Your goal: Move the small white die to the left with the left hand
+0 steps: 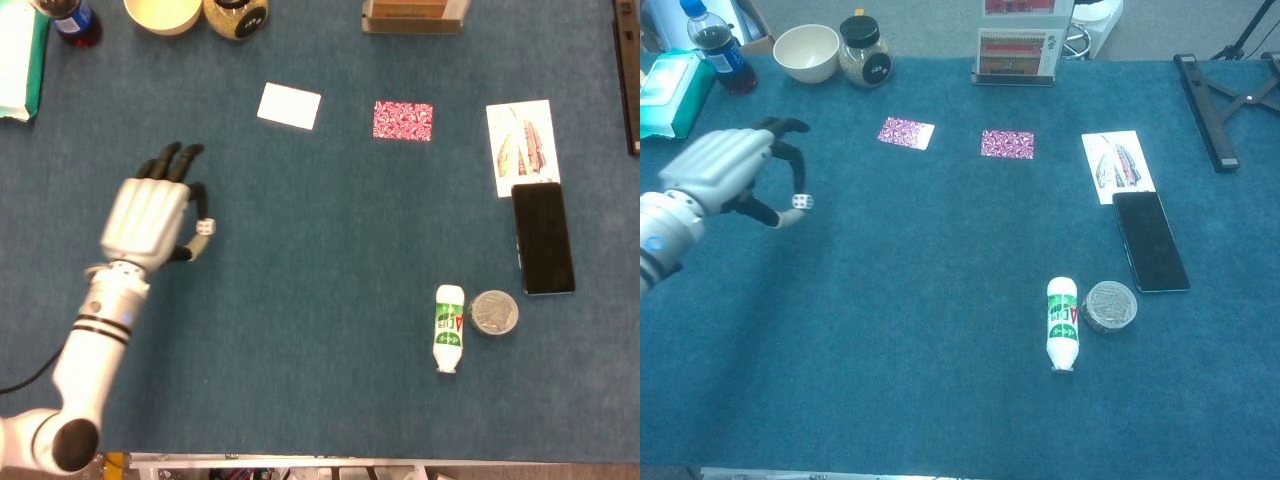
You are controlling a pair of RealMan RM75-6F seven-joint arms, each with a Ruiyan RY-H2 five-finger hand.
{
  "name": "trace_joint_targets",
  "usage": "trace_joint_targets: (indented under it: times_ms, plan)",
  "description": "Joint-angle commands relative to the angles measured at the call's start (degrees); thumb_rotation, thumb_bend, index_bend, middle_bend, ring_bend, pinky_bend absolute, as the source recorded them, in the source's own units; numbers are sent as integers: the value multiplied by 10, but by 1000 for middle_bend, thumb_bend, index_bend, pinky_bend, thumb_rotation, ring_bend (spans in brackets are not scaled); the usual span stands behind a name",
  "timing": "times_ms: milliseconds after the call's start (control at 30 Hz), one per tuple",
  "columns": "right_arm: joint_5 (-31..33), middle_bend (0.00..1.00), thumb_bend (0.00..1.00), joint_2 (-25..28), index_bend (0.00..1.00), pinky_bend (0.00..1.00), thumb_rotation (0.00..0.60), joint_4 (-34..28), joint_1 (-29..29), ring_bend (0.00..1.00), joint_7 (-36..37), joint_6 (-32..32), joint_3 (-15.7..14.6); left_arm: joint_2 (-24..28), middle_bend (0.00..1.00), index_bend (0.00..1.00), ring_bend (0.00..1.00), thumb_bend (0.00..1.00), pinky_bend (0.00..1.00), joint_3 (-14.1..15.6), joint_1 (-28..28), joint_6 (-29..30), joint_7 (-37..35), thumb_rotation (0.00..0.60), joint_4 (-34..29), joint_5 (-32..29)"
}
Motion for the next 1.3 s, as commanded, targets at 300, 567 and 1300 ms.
trace_joint_targets:
  times_ms: [300, 567, 1300]
  plan:
    - [5, 410, 5, -9, 544, 339, 600, 5, 2, 307, -5, -5, -1, 62, 104, 582, 43, 264, 198, 38, 78, 62, -59, 600, -36, 52]
    - [10, 410, 4, -12, 544, 339, 600, 7, 2, 307, -9, -7, -2, 56, 104, 582, 43, 264, 198, 45, 104, 55, -77, 600, -28, 50]
    - [22, 410, 5, -25, 544, 339, 600, 20, 9, 307, -7, -25, -4, 167, 74, 356, 31, 262, 200, 10, 167, 149, -82, 600, -139, 98]
